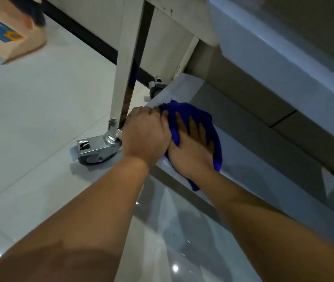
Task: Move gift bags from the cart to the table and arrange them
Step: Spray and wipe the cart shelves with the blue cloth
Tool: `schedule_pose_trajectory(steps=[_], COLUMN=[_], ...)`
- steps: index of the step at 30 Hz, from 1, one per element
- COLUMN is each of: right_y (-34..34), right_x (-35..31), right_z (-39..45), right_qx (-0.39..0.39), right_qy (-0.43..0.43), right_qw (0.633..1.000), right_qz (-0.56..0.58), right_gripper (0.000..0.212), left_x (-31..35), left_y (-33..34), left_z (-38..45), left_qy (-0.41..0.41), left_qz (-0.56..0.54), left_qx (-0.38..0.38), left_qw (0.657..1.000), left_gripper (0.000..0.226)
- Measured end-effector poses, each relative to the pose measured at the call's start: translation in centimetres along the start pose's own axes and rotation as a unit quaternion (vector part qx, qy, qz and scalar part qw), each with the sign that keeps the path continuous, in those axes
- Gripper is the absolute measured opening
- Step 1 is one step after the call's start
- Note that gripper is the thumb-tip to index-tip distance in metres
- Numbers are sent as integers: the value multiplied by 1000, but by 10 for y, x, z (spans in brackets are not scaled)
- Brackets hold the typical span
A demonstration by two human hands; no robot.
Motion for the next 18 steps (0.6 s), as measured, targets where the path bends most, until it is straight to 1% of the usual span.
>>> schedule_pose_trajectory(steps=[4,7,11,15,18], right_y=[-2,-2,-5,0,-6], right_x=[11,20,26,46,61], right_z=[-51,-56,-27,18,59], right_qx=[21,20,39,17,44], right_qy=[-13,-18,9,54,63], right_qw=[999,999,997,997,996], right_qz=[24,29,61,42,54], right_gripper=[63,64,67,71,77], left_x=[-3,5,9,22,35], left_y=[-1,2,12,21,28], left_z=[3,4,1,-11,-19], left_qy=[-48,-31,9,76,108], left_qz=[-38,-10,-8,-31,-10], left_qx=[11,16,-13,-5,-24], left_qw=[998,999,1000,997,994], left_gripper=[49,54,56,48,47])
Point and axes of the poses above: each hand's wrist, its own z-axis towards the middle knuckle, its own y-axis out of the palm, x = y × z, the point moved 8 cm from there along z, towards the middle knuckle, and after that the axes turned 6 degrees about y, right-handed, at the moved point
